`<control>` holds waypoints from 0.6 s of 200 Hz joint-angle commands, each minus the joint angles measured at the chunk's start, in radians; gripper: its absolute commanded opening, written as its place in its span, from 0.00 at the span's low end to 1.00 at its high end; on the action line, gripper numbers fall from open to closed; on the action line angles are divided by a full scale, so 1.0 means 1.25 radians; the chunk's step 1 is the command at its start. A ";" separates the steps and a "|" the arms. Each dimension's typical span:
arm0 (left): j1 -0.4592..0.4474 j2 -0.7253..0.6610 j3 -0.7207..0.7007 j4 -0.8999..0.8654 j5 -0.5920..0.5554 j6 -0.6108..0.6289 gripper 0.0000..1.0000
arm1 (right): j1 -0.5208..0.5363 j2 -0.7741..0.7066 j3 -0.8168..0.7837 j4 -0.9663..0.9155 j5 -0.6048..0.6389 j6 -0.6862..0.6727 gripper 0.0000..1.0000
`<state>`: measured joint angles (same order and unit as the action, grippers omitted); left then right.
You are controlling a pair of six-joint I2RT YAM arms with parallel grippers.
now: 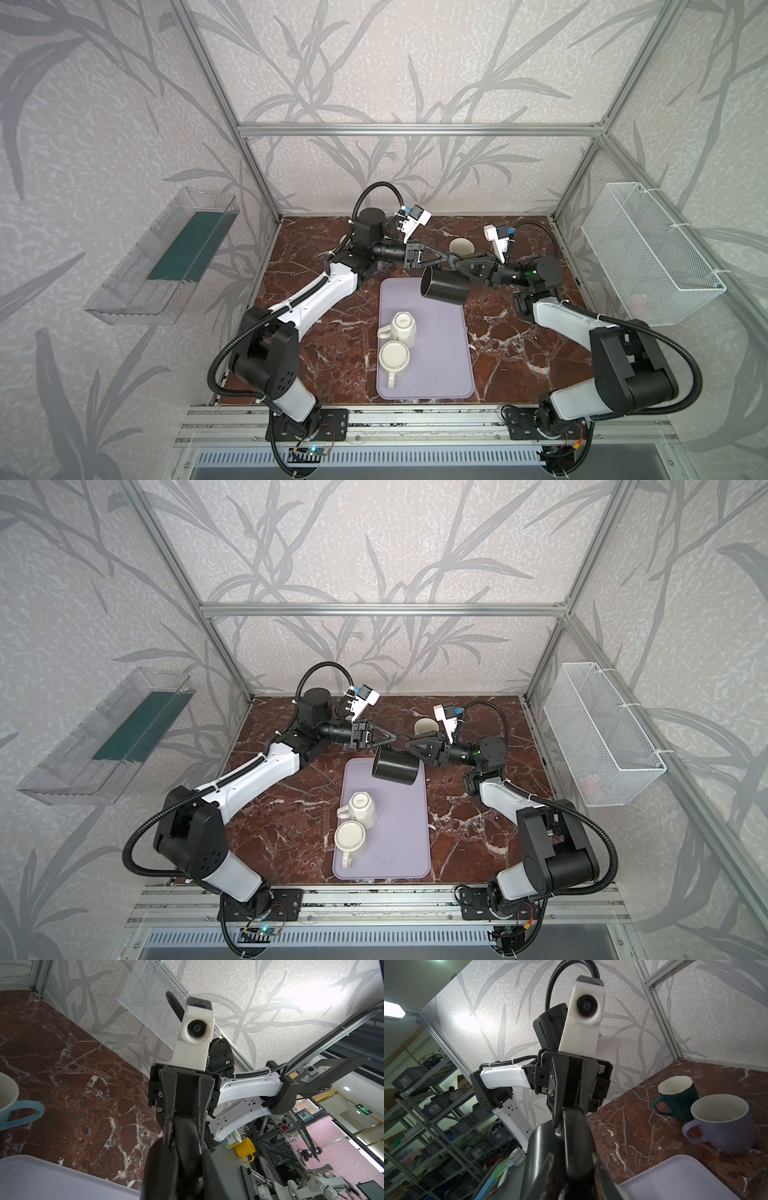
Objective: Turn the mug right side up
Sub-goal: Pick up the mug from the tray.
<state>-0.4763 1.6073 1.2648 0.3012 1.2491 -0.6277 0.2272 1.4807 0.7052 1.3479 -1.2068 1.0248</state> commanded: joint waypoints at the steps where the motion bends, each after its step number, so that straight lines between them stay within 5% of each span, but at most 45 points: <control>1: 0.004 -0.028 0.010 0.107 0.030 -0.044 0.00 | -0.004 -0.030 0.004 0.042 -0.021 0.006 0.24; 48: 0.005 -0.023 0.009 0.083 0.033 -0.026 0.00 | -0.004 -0.032 0.010 0.042 -0.021 0.015 0.00; 75: 0.005 -0.027 0.011 0.029 0.015 0.019 0.00 | -0.004 -0.026 0.013 0.042 -0.019 0.018 0.00; 97: 0.005 -0.041 0.031 -0.125 -0.027 0.128 0.23 | -0.005 -0.016 0.020 0.035 -0.015 0.020 0.00; 120: 0.006 -0.055 0.054 -0.268 -0.064 0.229 0.28 | -0.005 -0.016 0.029 -0.037 -0.016 -0.022 0.00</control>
<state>-0.4763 1.5902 1.2793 0.1719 1.2259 -0.4988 0.2234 1.4715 0.7052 1.3212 -1.2263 1.0401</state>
